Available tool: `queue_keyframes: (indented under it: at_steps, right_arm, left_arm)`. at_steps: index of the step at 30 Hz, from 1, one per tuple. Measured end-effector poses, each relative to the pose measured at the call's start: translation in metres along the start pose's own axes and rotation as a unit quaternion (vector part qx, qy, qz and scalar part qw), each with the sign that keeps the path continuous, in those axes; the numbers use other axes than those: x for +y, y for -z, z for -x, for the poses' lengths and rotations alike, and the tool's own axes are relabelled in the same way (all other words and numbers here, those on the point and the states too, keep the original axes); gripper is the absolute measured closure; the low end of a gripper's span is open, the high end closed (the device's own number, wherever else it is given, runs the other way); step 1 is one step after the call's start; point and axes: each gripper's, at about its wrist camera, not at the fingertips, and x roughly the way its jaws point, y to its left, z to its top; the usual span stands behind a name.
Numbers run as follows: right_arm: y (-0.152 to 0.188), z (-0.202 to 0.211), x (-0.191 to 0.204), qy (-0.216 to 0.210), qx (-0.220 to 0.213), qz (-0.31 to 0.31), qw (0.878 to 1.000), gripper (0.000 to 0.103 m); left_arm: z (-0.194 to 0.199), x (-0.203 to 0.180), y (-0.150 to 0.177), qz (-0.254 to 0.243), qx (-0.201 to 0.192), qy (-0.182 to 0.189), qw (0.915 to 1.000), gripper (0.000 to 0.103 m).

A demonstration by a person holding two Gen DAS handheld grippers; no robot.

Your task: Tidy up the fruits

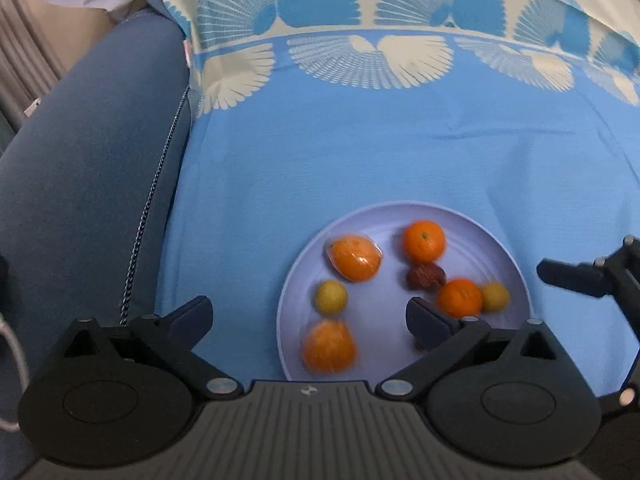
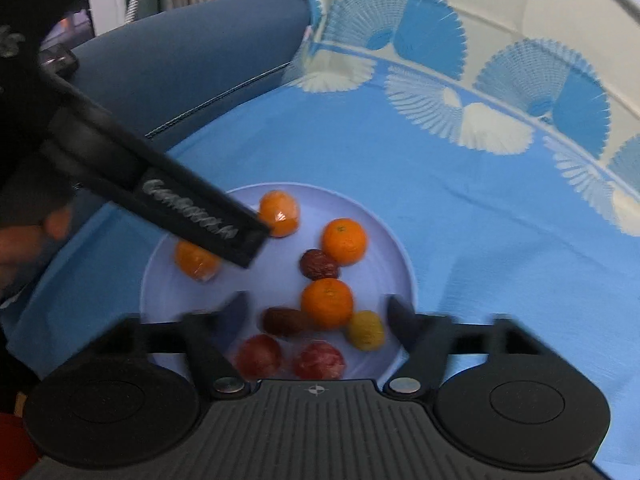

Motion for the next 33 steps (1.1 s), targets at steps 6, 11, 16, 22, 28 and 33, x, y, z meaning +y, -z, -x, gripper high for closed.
queue_keyframes:
  at_steps: [6,11,16,22,28,33]
  right_arm:
    - [0.016,0.056,0.004,0.006,-0.012,-0.027,1.0,0.009]
    - [0.039,0.102,0.02,0.041,0.008,-0.067,0.997,0.003]
    - [0.057,0.135,0.032,0.059,-0.007,-0.096,0.994,0.001]
    - [0.064,0.168,0.044,0.084,-0.052,-0.087,0.991,0.001]
    - [0.069,0.189,0.053,0.092,-0.075,-0.078,0.99,0.001]
    - [0.071,0.199,0.057,0.098,-0.085,-0.077,0.989,0.001]
  left_arm:
    - [0.048,0.004,0.031,0.04,0.01,0.006,0.9991,0.0]
    - [0.096,0.005,0.067,0.065,0.006,-0.007,0.9978,0.0]
    - [0.127,-0.001,0.095,0.06,-0.012,-0.025,0.9978,0.0]
    - [0.155,-0.007,0.114,0.059,-0.038,-0.027,0.9972,0.0]
    - [0.172,-0.013,0.123,0.051,-0.061,-0.037,0.9961,0.0]
    - [0.178,-0.013,0.129,0.055,-0.069,-0.045,0.9951,0.0]
